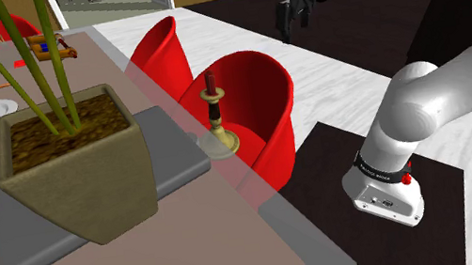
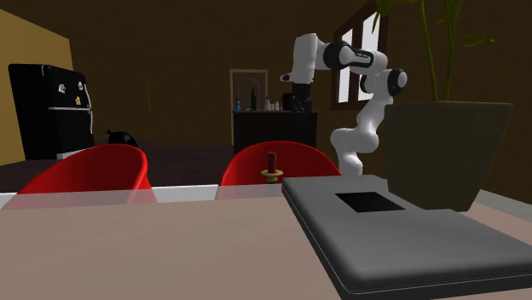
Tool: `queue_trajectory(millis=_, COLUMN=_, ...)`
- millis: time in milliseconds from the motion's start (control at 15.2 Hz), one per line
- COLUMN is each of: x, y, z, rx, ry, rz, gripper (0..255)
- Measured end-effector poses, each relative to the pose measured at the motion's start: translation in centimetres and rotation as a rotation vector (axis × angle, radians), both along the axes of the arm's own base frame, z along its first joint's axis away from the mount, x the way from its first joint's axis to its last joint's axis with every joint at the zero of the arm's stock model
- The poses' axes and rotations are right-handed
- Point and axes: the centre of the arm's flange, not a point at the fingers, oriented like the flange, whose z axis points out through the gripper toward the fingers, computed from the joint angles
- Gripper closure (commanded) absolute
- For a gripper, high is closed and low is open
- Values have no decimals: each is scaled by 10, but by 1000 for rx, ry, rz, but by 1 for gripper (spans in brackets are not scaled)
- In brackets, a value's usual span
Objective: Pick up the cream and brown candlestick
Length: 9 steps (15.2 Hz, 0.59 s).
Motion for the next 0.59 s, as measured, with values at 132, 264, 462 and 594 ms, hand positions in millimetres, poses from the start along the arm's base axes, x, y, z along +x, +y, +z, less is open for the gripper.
queue_trajectory(millis=132, x=4, y=2, z=-3, rx=4, ry=-4, rz=3, gripper=0)
queue_trajectory(millis=264, x=18, y=11, z=-8, rx=17, ry=-21, rz=15, gripper=0)
queue_trajectory(millis=462, x=42, y=29, z=-22, rx=40, ry=-51, rz=35, gripper=0)
queue_trajectory(millis=594, x=61, y=40, z=-29, rx=56, ry=-71, rz=50, gripper=0)
